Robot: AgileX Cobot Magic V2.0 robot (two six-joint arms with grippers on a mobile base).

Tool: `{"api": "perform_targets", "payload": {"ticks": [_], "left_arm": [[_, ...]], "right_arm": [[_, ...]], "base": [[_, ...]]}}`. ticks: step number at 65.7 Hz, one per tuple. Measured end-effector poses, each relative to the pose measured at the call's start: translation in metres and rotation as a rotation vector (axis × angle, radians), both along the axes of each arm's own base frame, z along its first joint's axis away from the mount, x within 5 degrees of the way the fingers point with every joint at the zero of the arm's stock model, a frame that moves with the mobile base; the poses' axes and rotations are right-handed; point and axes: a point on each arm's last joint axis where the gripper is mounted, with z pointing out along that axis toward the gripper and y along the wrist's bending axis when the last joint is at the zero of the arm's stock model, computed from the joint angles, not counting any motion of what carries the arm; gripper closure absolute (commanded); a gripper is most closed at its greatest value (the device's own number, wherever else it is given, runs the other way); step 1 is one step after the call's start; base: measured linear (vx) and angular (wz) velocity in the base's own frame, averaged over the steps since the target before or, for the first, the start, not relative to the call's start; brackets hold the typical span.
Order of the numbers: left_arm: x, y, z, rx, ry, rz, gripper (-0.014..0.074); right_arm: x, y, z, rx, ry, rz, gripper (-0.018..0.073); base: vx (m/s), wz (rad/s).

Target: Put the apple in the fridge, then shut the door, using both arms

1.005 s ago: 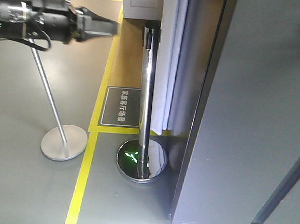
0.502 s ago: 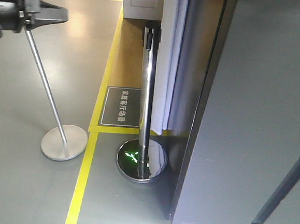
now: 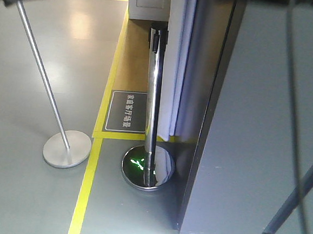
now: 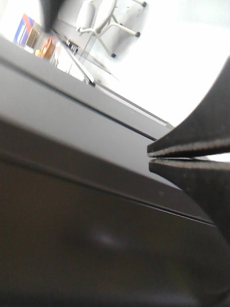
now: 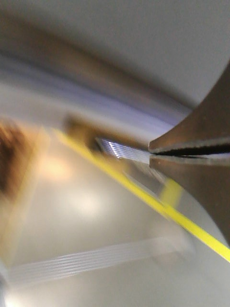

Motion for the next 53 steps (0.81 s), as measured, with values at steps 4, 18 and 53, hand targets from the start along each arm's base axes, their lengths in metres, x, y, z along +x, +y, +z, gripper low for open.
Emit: {"api": "perform_targets", "payload": {"ticks": [4,18,53], "left_arm": [[-0.016,-0.003,0.014,0.009,-0.045,-0.011,0.0605],[-0.075,-0.013,0.055,0.04,-0.196,-0.038,0.0605],[-0.175,-0.023,-0.017,0.001,-0.134,0.121,0.0605]], "right_arm": [[-0.01,0.006,-0.001,0.007,0.055,0.086,0.0569],[-0.049,0.0,0.011,-0.004,0.065,0.266,0.0566],[-0.159,-0.067,-0.129,0.092,0.064,0.211,0.0565]], "base": [[0.0,0.0],[0.0,0.0],[0.0,0.0]]}}
